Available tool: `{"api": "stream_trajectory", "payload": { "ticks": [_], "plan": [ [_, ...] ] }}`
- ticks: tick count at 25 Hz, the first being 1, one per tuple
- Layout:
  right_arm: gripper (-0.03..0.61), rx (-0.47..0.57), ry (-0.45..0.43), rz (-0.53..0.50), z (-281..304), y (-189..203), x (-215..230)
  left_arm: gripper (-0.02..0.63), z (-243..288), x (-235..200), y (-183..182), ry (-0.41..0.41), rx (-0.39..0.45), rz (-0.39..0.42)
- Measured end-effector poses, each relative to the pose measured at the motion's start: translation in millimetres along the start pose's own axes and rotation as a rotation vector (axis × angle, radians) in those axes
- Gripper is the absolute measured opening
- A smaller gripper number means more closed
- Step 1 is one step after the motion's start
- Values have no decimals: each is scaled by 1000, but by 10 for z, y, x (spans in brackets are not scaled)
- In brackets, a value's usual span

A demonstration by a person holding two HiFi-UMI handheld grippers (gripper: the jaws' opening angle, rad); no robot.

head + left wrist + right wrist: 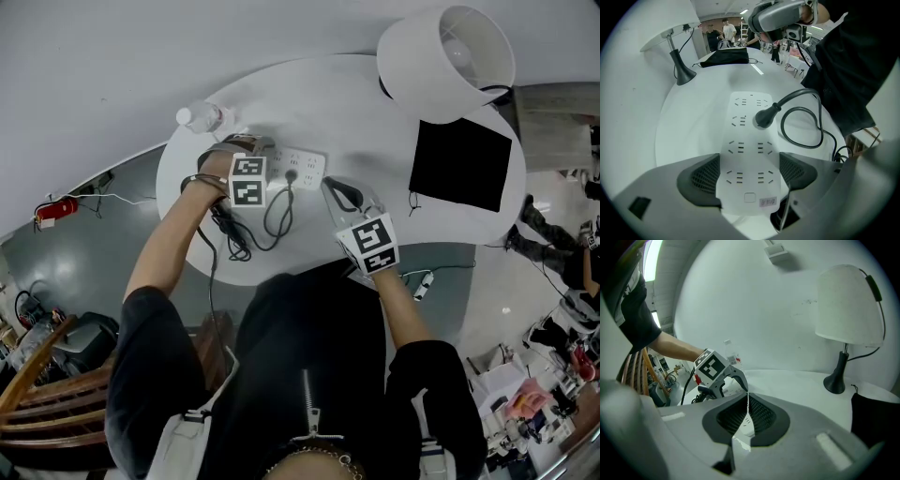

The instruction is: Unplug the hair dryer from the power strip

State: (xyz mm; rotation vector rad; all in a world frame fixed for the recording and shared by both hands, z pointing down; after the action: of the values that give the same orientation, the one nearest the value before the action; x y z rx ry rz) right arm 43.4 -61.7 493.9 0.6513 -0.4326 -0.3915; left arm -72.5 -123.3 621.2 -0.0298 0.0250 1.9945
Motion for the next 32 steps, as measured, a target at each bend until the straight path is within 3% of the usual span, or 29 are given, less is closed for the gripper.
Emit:
{"api": "stream_trajectory", "payload": {
  "ticks": [26,32],
  "plan": [
    [6,-54,-29,-105,183,42,-30,390,1,-20,-11,35,-5,-8],
    [6,-45,-38,-211,210,32,-98,390,-8,-22,-16,37,-7,-7]
  ]
}}
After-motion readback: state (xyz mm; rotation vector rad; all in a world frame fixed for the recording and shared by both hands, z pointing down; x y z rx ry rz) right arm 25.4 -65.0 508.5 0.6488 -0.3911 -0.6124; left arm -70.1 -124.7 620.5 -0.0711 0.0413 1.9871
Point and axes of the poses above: the fingertips, and each gripper's own axes: z forward along the fingers, x to its right, y out of its underside, the point moved 3 cm from there along -z, backward along the fingers, and after that the axes turned 12 degrees about -x, right-handed, at the moved point
